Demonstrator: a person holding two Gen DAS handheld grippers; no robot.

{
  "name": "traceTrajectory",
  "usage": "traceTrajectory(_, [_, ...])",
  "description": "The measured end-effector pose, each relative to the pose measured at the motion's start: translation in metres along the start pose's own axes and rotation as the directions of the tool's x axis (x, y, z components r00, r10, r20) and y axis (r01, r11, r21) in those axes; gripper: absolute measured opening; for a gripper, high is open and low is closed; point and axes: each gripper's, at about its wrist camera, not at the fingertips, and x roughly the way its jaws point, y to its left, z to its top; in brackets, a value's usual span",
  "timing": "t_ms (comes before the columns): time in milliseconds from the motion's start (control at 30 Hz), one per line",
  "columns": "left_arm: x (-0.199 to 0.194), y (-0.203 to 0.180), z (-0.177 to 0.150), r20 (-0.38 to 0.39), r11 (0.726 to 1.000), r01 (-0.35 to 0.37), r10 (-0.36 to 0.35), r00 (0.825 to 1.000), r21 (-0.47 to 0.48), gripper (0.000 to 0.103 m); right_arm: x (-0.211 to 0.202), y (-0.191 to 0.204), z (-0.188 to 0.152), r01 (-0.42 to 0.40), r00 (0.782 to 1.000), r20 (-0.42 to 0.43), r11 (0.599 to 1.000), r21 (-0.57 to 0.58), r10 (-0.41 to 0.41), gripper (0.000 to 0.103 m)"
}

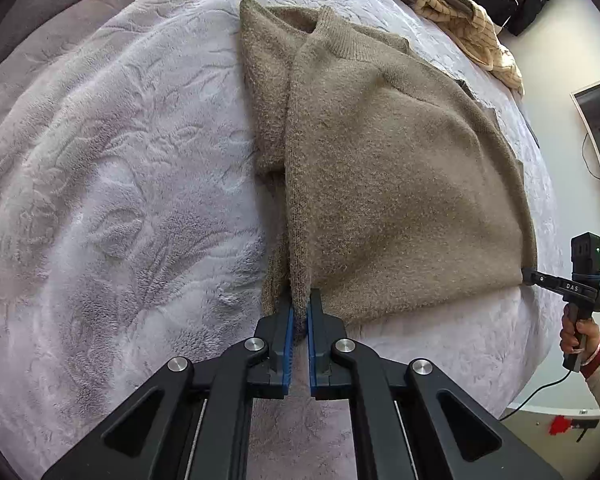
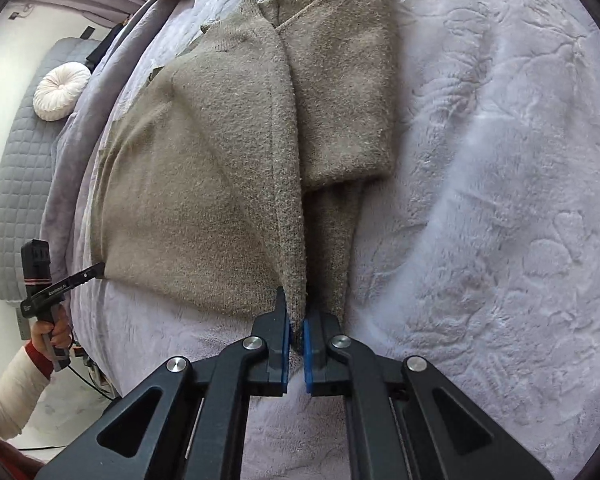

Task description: Fold small clothes

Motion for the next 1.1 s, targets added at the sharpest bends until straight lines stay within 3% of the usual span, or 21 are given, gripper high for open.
traceTrajectory(33, [-0.003,-0.002,-0.001,0.003,0.999,-0.037,0.037,0.999,0.007,0.01,-0.001,0.0,-0.001,0.005,1.0,-0.001,1.0,0.005,-0.005,0.005])
traceTrajectory(133, [-0.014,-0.009,-0.004,0.024,0.979,-0.202,0.201,0.979,0.033,0.059,-0.013,0.002,-0.002,0.017,1.0,0.012,0.999,0.042,-0.017,0.008])
traceTrajectory(200, [-0.023,-0.011,-0.007,0.049,0.98,-0.197,0.195,0.98,0.042,0.06,-0.027,0.008,0.0,0.035,0.997,0.061,0.998,0.05,-0.038,0.013])
traceTrajectory(267, [-0.032,-0.009,-0.004,0.06,0.981,-0.194,0.193,0.979,0.01,0.06,-0.044,0.017,0.007,0.014,0.991,0.134,0.999,0.046,-0.02,0.027])
traceTrajectory(300, [-0.037,-0.012,0.0,0.082,0.982,-0.189,0.189,0.979,-0.003,0.06,-0.05,0.022,0.014,0.003,0.987,0.162,0.999,0.046,-0.01,0.042])
traceTrajectory(333, [-0.042,-0.011,0.003,0.103,0.983,-0.182,0.182,0.978,-0.006,0.06,-0.054,0.027,0.025,-0.003,0.981,0.192,0.999,0.044,-0.005,0.048])
traceTrajectory(467, [-0.049,-0.035,0.037,0.185,0.99,-0.14,0.134,0.974,0.017,0.06,-0.046,0.041,0.077,0.023,0.97,0.24,0.998,0.051,-0.034,0.048])
traceTrajectory(600, [-0.03,-0.059,0.079,0.224,0.991,-0.125,0.111,0.968,0.052,0.06,-0.02,0.049,0.126,0.046,0.965,0.255,0.997,0.057,-0.059,0.046])
traceTrajectory(733, [0.003,-0.074,0.112,0.215,0.99,-0.134,0.124,0.969,0.033,0.06,0.001,0.06,0.159,0.129,0.957,0.26,0.991,0.022,-0.13,0.046])
traceTrajectory(800, [0.019,-0.073,0.121,0.198,0.989,-0.15,0.148,0.969,-0.003,0.06,0.006,0.058,0.171,0.157,0.95,0.267,0.987,0.028,-0.159,0.046])
traceTrajectory(867, [0.033,-0.071,0.123,0.187,0.982,-0.19,0.189,0.964,-0.018,0.06,0.014,0.053,0.179,0.127,0.959,0.249,0.991,0.045,-0.134,0.046])
traceTrajectory(900, [0.037,-0.071,0.123,0.184,0.978,-0.208,0.207,0.961,-0.015,0.06,0.019,0.052,0.181,0.132,0.963,0.231,0.99,0.045,-0.138,0.042])
traceTrajectory(933, [0.04,-0.073,0.122,0.185,0.975,-0.221,0.219,0.958,-0.009,0.06,0.023,0.052,0.182,0.157,0.964,0.214,0.987,0.032,-0.16,0.012])
traceTrajectory(967, [0.041,-0.074,0.121,0.191,0.973,-0.229,0.224,0.956,0.001,0.06,0.024,0.053,0.183,0.195,0.959,0.207,0.981,0.014,-0.194,0.006])
traceTrajectory(1000, [0.041,-0.076,0.12,0.196,0.972,-0.234,0.228,0.954,0.008,0.06,0.021,0.053,0.183,0.188,0.961,0.207,0.982,0.002,-0.184,0.006])
traceTrajectory(1067, [0.042,-0.076,0.119,0.2,0.971,-0.238,0.229,0.952,0.019,0.077,0.011,0.054,0.18,0.182,0.956,0.237,0.983,-0.014,-0.174,0.006])
traceTrajectory(1100, [0.043,-0.076,0.119,0.204,0.972,-0.235,0.226,0.952,0.017,0.079,0.006,0.054,0.179,0.212,0.946,0.257,0.977,-0.023,-0.199,0.006])
